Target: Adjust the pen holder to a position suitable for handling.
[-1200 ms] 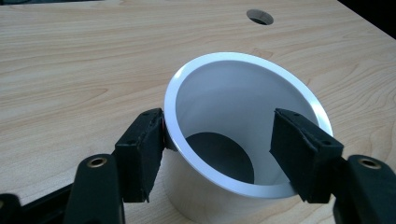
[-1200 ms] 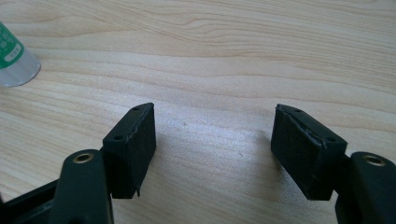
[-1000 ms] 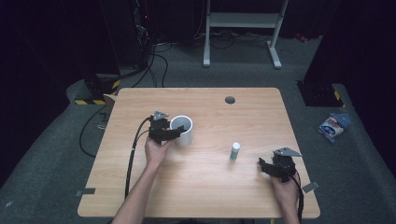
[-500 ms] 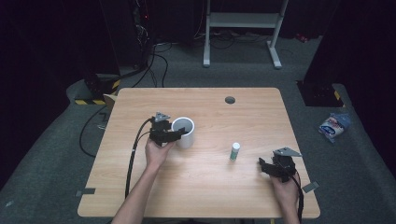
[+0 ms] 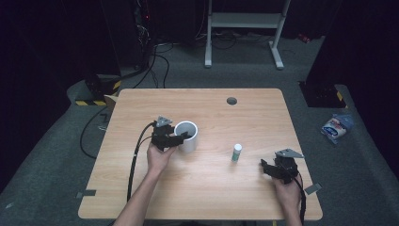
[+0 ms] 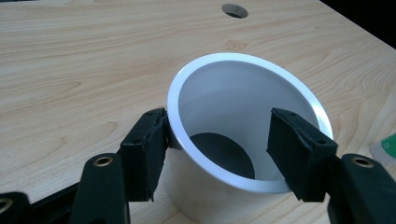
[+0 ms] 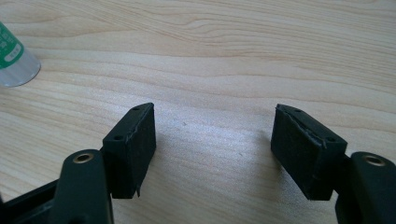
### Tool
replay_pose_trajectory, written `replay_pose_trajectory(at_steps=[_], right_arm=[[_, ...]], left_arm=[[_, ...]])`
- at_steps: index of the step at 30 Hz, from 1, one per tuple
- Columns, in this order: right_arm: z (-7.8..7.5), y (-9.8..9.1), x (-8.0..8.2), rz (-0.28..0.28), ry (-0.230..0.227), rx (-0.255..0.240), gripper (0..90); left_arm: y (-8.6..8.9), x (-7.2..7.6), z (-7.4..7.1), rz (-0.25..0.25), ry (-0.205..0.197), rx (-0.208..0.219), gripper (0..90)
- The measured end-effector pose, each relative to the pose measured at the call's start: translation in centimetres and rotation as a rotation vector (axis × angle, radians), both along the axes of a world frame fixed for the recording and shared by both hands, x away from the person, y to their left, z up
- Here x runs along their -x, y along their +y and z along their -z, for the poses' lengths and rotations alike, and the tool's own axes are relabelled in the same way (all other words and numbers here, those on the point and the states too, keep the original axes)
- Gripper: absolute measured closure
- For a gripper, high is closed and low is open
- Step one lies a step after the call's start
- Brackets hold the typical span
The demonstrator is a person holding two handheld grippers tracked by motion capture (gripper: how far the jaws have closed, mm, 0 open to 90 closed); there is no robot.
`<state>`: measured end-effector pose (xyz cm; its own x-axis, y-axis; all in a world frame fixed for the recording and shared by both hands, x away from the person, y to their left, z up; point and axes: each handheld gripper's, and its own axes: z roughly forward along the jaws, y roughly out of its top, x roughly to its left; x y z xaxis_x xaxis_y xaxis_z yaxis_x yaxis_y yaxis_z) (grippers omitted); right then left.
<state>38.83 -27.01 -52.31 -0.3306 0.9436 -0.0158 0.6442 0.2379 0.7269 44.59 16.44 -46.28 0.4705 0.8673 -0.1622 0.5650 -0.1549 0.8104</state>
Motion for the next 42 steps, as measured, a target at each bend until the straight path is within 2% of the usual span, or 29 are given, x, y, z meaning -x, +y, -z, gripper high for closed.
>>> replay_pose_trajectory(at_steps=[4, 23, 31, 42], right_arm=[[0.0, 0.0, 0.0, 0.000, 0.000, 0.000, 31.1], [0.0, 0.0, 0.0, 0.000, 0.000, 0.000, 31.1], [0.0, 0.0, 0.0, 0.000, -0.001, 0.000, 31.1], [0.0, 0.0, 0.0, 0.000, 0.000, 0.000, 31.1]], left_arm=[[-0.2, 0.3, -0.1, 0.012, -0.002, -0.009, 38.0], [-0.5, 1.6, 0.1, 0.039, -0.003, 0.017, 38.0], [-0.9, 2.1, 0.0, 0.049, -0.010, -0.003, 38.0], [-1.1, 2.8, 0.2, 0.059, -0.010, 0.019, 38.0]])
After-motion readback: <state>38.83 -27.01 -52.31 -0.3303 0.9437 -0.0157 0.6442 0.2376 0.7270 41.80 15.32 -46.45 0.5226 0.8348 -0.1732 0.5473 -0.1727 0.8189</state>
